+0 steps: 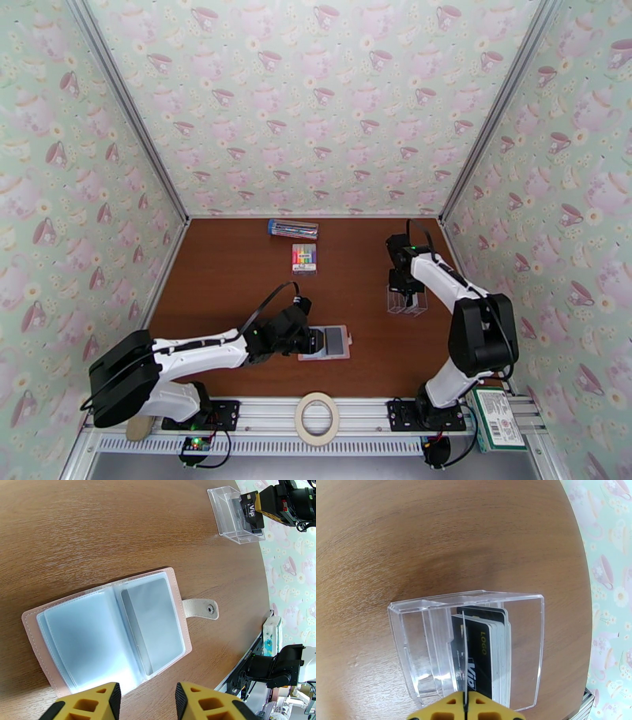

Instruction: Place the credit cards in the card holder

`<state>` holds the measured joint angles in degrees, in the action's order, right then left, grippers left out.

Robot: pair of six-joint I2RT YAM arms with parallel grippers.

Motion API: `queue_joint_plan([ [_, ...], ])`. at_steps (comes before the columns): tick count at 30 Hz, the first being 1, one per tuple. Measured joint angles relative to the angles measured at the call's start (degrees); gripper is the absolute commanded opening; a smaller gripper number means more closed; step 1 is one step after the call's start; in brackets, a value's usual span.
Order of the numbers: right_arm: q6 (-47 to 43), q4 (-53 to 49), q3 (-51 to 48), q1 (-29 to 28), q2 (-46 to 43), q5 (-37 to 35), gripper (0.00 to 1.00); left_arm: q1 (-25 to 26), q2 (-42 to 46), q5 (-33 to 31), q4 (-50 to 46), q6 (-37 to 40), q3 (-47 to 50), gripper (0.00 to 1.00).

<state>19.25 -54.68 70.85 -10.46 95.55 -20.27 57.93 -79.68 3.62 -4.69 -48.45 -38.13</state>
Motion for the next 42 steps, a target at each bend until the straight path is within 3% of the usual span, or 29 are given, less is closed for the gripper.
queue_joint_plan([
  [10,-0.02,-1.11,-1.29,0.0,-9.73,8.04,0.0,-0.11,0.94,-0.09,-0.13,0.0,0.11,0.44],
  [16,0.46,1.01,-6.45,-0.96,-19.19,19.52,0.0,-1.29,3.45,-0.26,-0.13,-0.07,1.36,0.45],
  [23,5.09,9.94,-17.86,-5.88,-27.3,35.47,0.0,-2.93,5.09,-0.33,-0.2,-0.68,3.65,0.48],
  [33,12.07,21.14,-29.33,-17.55,-31.21,40.09,0.0,-3.43,6.8,-0.72,-0.22,-1.86,5.64,0.51],
  [42,16.41,28.28,-31.28,-26.47,-30.21,39.08,0.0,-3.76,7.65,-0.76,-0.22,-2.86,6.78,0.51],
])
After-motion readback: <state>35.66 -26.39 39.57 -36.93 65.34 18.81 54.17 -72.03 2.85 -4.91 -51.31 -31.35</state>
